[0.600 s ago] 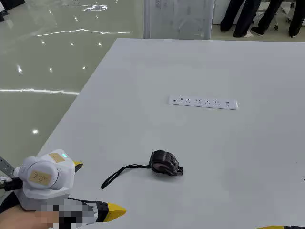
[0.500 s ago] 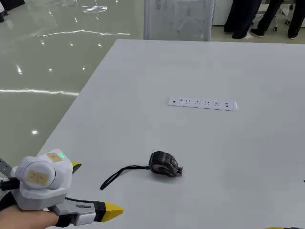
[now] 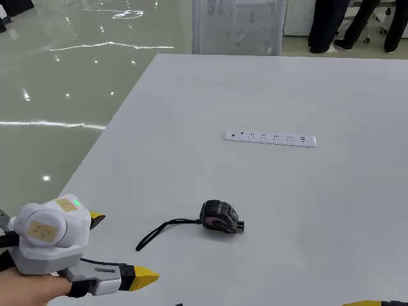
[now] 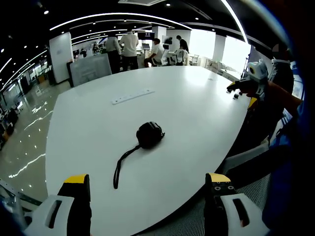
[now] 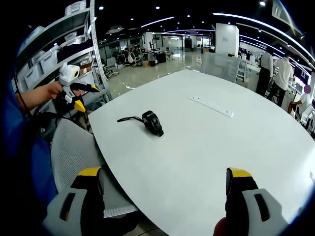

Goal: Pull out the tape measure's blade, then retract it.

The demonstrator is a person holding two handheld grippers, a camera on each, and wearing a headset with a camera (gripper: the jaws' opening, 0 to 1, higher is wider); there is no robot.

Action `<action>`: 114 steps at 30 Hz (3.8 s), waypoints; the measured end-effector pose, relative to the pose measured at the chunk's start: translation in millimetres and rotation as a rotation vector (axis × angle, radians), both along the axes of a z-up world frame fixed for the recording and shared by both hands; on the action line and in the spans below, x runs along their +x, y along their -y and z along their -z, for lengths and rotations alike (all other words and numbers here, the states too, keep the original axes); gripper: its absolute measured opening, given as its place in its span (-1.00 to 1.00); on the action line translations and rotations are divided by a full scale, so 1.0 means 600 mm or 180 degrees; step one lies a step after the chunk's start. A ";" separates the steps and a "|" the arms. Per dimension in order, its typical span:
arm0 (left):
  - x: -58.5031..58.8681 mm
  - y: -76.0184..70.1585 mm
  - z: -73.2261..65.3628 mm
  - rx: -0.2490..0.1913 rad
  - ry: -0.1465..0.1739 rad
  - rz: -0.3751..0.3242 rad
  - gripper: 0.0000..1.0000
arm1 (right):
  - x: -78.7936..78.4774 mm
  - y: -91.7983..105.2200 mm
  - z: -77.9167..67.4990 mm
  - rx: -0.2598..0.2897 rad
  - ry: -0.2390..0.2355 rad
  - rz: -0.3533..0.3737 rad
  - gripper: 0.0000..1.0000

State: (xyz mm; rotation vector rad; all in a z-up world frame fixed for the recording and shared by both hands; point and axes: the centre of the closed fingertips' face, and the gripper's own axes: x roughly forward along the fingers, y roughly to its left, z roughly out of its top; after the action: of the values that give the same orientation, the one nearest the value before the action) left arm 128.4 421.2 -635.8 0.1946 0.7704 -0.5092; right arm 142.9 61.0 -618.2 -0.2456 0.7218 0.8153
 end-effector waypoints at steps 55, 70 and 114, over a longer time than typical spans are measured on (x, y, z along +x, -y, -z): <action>0.094 0.005 0.073 0.0063 0.0049 0.0582 0.81 | 0.074 -0.085 0.077 -0.0184 -0.0079 -0.0654 0.80; 0.124 0.022 0.093 0.0066 0.0046 0.0730 0.74 | 0.097 -0.119 0.102 -0.0273 -0.0067 -0.0899 0.73; 0.198 0.101 0.148 0.0027 0.0039 0.1057 0.53 | 0.153 -0.229 0.192 -0.0367 -0.0120 -0.1515 0.49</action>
State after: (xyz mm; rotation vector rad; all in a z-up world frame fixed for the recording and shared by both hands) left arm 247.3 360.8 -724.5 0.3363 0.7316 -0.8182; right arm 234.5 198.3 -733.3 -0.5196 0.7578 1.2333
